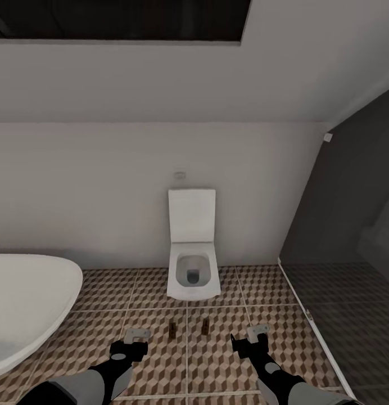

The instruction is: Take the four mousetraps from the cabinet in the bathroom and place them on the bathroom floor. Make sure all four end up on the same floor surface, and ensure that at least two of them are either under or directly next to the same bathroom sink.

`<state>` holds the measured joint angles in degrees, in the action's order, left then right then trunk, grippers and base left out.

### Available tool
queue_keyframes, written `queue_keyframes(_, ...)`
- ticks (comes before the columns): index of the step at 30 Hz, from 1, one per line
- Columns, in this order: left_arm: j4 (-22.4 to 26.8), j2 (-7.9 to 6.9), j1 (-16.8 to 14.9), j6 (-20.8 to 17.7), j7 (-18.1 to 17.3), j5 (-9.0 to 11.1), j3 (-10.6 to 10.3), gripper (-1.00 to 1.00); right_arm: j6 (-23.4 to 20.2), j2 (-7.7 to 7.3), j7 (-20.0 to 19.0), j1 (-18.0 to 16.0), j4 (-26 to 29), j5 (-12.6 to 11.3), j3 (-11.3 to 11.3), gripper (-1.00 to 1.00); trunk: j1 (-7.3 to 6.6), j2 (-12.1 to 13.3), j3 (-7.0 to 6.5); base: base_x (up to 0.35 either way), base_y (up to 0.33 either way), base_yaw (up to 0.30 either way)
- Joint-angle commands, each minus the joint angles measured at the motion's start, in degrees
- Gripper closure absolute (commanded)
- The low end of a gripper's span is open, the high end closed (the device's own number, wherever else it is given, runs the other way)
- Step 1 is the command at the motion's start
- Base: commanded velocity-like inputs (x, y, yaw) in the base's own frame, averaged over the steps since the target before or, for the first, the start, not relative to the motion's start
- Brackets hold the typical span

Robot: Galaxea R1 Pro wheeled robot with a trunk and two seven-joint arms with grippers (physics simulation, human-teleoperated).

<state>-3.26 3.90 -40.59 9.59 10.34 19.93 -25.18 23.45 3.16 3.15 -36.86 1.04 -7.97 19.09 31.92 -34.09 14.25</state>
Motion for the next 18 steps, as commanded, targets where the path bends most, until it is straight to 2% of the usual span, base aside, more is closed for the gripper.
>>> queue_keyframes(1,-0.26,0.06,-0.1,0.4,0.03,0.46,-0.48,-1.0,0.2,0.02,0.13,-0.05,-0.07,-0.55,0.51,-1.0,-0.21,0.34,-0.1,0.0,0.0,0.0)
queue_keyframes(18,-0.14,-0.11,-0.1,0.43,0.03,0.46,-0.44,-1.0,0.2,0.03,0.15,-0.05,-0.07,-0.55,0.51,-1.0,-3.94,7.16,-3.15,0.0,0.0,0.0)
